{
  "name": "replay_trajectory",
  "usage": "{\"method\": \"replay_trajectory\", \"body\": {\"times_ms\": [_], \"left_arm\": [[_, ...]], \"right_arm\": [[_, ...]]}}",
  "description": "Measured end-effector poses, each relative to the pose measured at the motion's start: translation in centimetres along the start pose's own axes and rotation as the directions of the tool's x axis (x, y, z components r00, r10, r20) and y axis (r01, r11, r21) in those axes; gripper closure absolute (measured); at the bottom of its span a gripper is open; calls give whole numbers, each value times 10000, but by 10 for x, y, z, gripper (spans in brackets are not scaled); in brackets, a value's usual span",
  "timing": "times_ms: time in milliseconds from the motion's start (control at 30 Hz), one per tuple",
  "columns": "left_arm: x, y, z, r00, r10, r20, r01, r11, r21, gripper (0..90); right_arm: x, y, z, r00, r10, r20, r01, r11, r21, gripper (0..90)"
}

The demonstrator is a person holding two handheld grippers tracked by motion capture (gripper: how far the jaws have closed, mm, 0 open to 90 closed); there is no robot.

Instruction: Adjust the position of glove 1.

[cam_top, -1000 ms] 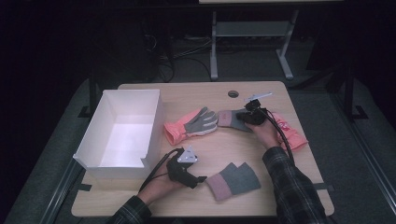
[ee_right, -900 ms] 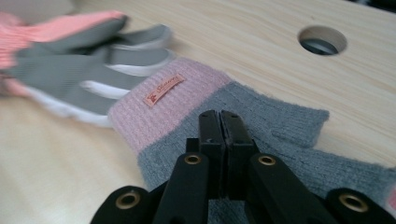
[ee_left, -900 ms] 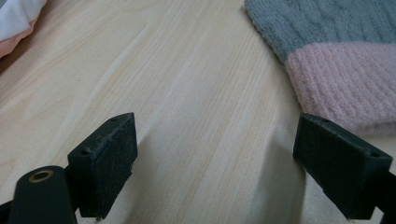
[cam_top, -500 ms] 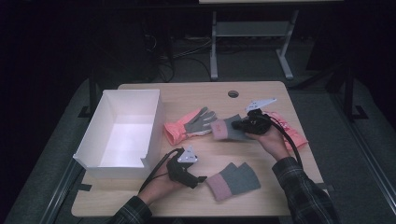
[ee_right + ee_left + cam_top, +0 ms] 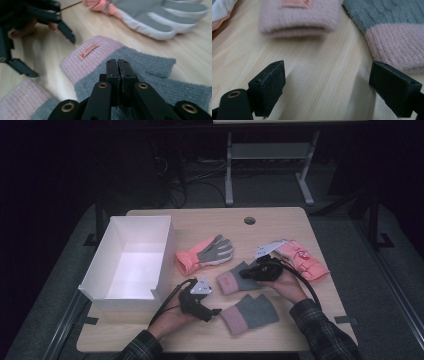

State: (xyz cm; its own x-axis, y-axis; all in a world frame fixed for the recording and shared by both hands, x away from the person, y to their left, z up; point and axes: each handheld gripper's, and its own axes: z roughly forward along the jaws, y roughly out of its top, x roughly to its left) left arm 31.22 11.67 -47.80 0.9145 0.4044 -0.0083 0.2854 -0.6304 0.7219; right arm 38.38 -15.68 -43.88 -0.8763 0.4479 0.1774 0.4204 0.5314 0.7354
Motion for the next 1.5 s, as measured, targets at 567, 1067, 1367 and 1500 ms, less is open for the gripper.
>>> {"method": "replay_trajectory", "body": {"times_ms": [567,1067,1367,1500], "left_arm": [[0,0,0,10000,-25,0,25,10000,-23,128],[0,0,1,10000,18,3,-18,10000,-79,127],[0,0,1,10000,-6,-4,6,9999,-117,127],[0,-1,1,10000,-61,2,61,9999,-119,127]], "right_arm": [[7,-7,27,9982,-511,-329,534,9959,733,816],[15,-26,-17,9742,823,2100,-841,9965,-5,359],[21,-74,-57,9342,1869,3038,-1907,9815,-173,143],[26,-95,-66,9238,2137,3176,-2129,9763,-376,129]]}}
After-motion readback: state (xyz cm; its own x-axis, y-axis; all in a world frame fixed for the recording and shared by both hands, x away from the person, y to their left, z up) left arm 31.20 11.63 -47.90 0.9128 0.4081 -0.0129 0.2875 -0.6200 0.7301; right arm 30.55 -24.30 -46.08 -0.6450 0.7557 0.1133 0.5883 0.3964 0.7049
